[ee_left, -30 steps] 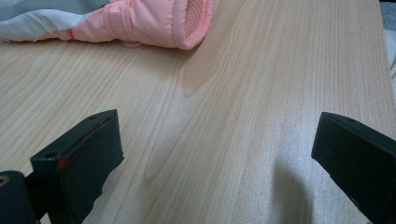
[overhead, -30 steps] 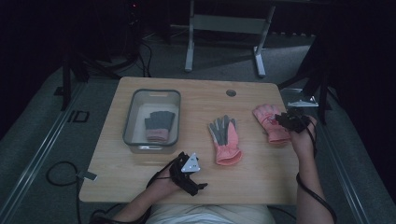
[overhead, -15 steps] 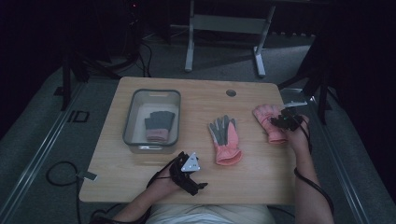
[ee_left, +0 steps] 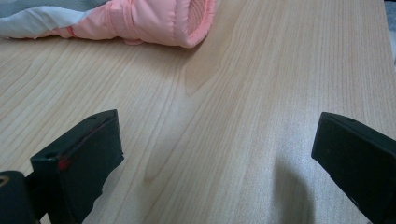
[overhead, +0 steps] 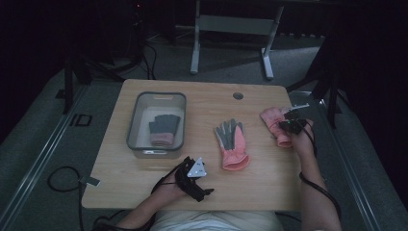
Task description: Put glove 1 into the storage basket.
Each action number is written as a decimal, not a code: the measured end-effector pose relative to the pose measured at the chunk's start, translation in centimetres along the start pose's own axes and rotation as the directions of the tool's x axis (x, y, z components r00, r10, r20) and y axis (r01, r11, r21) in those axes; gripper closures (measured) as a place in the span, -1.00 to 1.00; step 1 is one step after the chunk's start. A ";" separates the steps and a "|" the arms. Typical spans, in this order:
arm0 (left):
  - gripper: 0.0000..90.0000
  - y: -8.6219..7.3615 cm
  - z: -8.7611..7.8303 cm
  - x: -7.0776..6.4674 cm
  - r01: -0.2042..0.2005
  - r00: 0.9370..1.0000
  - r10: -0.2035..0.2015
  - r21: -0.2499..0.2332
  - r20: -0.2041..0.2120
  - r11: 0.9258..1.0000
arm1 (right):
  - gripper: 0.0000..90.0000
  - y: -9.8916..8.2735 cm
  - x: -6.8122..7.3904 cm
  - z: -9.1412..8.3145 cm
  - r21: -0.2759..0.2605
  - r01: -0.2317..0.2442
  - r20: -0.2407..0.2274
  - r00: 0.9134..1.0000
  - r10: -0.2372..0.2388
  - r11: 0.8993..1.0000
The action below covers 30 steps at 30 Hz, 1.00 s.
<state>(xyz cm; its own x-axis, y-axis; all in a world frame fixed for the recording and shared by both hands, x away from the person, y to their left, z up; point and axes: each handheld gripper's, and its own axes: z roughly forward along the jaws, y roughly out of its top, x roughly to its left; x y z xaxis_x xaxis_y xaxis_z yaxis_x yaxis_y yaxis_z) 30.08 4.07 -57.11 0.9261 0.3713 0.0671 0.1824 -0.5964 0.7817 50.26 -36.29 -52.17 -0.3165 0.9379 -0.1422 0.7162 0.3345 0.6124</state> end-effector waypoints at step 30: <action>-0.97 -0.1 0.0 -0.1 0.002 1.000 -0.002 -0.004 -0.003 1.000 | 0.94 -3.2 6.8 -12.6 -0.159 -0.157 0.016 0.987 0.161 0.975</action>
<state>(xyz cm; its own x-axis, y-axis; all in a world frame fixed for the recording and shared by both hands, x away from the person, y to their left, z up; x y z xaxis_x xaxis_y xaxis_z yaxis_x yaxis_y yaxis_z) 29.96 4.11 -57.16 0.9248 0.3743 0.0674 0.1828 -0.5929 0.7843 37.97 -32.15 -45.32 -0.1868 0.9809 -0.0540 0.6487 0.1644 0.7431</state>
